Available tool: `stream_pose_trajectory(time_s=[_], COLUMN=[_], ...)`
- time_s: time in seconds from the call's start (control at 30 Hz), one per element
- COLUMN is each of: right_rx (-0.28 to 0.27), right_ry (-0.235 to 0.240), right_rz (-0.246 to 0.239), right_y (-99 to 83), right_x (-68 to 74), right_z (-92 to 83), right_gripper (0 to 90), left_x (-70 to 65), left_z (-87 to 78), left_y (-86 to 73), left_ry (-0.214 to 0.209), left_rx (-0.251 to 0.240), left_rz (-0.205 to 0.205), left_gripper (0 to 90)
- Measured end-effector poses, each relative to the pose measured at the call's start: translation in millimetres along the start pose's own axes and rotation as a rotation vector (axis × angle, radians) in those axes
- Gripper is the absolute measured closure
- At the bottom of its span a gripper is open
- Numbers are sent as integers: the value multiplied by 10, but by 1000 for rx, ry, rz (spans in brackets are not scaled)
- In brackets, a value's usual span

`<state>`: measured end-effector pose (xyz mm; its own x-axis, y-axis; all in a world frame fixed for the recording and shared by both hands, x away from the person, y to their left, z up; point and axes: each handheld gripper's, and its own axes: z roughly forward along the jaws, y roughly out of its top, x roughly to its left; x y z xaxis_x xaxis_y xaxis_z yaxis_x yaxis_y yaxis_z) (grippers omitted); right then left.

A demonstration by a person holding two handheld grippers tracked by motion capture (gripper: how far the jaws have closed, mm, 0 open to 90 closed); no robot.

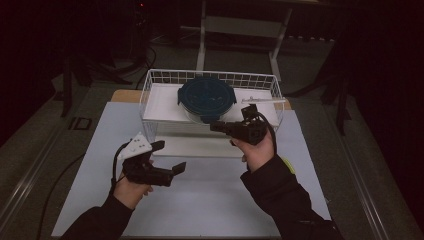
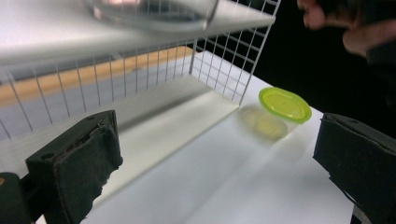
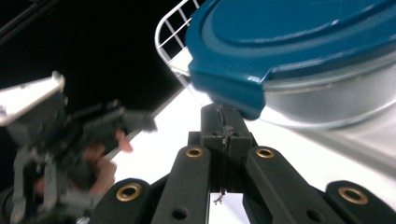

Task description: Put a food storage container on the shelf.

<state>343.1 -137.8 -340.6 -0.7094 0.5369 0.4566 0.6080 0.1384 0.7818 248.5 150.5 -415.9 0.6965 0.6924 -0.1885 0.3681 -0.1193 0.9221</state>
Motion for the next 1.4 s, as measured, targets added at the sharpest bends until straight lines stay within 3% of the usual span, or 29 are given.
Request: stream_pose_trajectory(time_s=[0.23,0.43,0.6,0.77,0.93,1.07,1.1,1.27,1.33,1.4], right_rx=[3,-7,-15,-20,-30,-41,-42,-42,-46,-42], right_ry=[-12,-27,-42,-55,-68,-45,-42,-45,-31,-46], right_rz=[22,32,38,44,44,40,19,-34,-34,-68], right_y=[78,124,165,191,191,153,117,-15,-101,-187], right_x=[-55,-87,-122,-159,-166,-147,-114,-62,-69,-65], right_z=[111,149,182,190,184,167,142,58,5,-53], right_gripper=[898,898,897,892,862,799,744,660,591,496], left_x=[-59,-22,-3,16,0,-28,-40,-31,-14,-7], left_z=[-1,31,32,30,50,61,49,26,17,7], left_y=[-280,-503,-542,-561,-564,-584,-587,-610,-635,-653], left_ry=[17,17,51,45,26,6,-9,-56,-68,-61], left_rx=[17,21,8,2,15,34,31,25,21,22], left_rz=[0,-21,2,-10,10,49,62,82,81,89], left_gripper=[2,2,2,2,2,2,2,2,2,2])
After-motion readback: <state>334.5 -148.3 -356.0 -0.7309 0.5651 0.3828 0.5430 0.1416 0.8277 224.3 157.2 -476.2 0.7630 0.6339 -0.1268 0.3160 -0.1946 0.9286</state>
